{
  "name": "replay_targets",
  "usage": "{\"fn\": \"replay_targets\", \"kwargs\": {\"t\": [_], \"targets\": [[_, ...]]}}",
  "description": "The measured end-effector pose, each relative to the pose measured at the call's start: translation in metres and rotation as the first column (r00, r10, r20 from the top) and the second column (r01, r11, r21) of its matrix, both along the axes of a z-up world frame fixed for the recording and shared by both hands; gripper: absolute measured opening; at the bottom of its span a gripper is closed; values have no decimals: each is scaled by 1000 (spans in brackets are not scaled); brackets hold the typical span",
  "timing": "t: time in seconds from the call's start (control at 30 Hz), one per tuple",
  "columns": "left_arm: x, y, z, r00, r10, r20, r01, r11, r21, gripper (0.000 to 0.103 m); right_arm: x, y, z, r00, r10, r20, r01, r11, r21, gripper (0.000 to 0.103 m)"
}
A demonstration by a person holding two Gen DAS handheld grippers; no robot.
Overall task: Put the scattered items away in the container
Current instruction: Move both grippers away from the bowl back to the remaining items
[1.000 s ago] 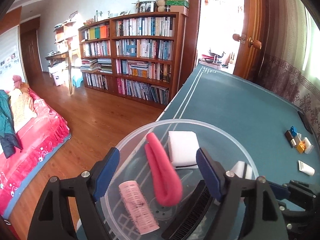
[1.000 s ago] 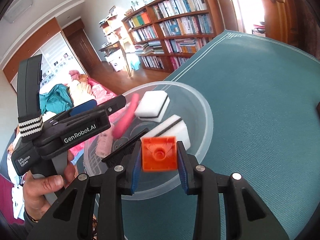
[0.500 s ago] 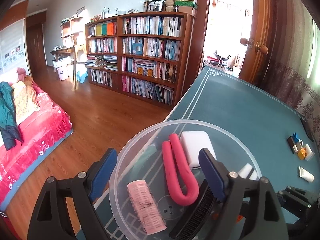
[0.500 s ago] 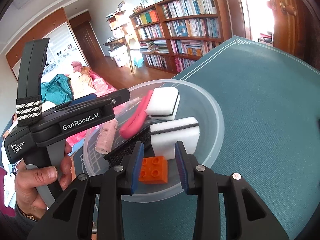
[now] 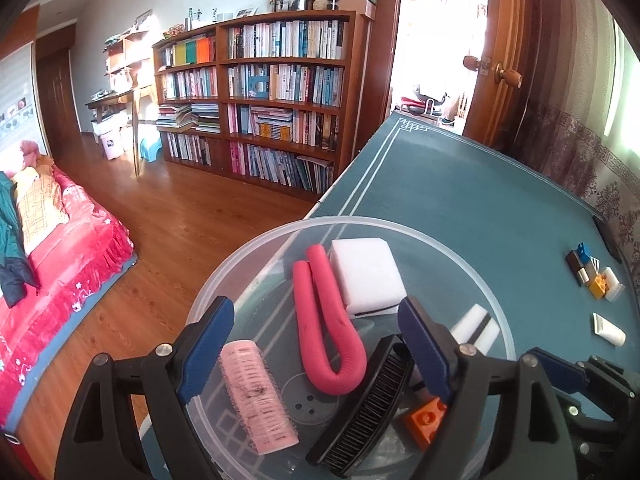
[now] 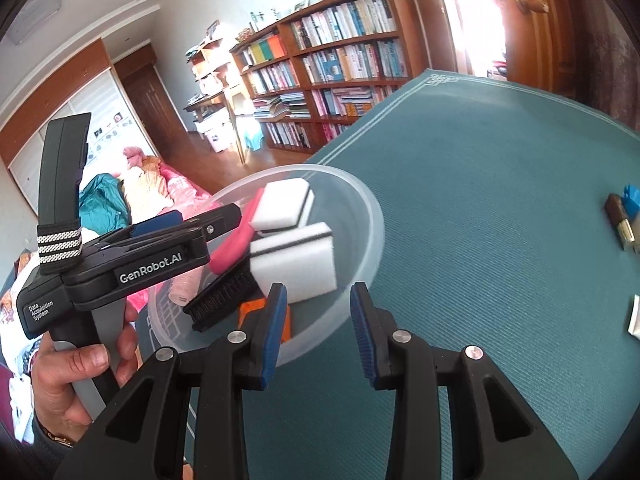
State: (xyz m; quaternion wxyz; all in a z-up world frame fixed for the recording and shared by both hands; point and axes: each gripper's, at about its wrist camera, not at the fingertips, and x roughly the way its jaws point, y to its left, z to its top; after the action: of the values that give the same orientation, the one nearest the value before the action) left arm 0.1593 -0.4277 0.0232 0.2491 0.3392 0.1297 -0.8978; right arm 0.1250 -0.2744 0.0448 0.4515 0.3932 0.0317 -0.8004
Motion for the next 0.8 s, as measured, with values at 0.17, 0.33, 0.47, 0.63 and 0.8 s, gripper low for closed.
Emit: {"fn": "replay_targets", "kwargs": {"t": [0.17, 0.33, 0.47, 0.63, 0.8], "targets": [[-5, 12, 0, 1000, -26, 14, 26, 1000, -15, 87, -6, 13, -1, 999, -43, 21, 44, 999, -14, 50], [-7, 23, 4, 999, -45, 27, 47, 997, -56, 88, -13, 26, -2, 994, -96, 45, 97, 995, -35, 59], [-9, 33, 6, 998, -64, 25, 66, 995, -74, 100, -21, 37, -7, 988, -131, 77, 135, 990, -38, 59], [-15, 49, 10, 995, -94, 33, 97, 988, -119, 103, -27, 50, -12, 979, -180, 100, 184, 982, -40, 59], [-23, 63, 13, 991, -128, 46, 133, 981, -143, 103, -34, 66, -14, 969, -218, 120, 225, 973, -53, 59]]}}
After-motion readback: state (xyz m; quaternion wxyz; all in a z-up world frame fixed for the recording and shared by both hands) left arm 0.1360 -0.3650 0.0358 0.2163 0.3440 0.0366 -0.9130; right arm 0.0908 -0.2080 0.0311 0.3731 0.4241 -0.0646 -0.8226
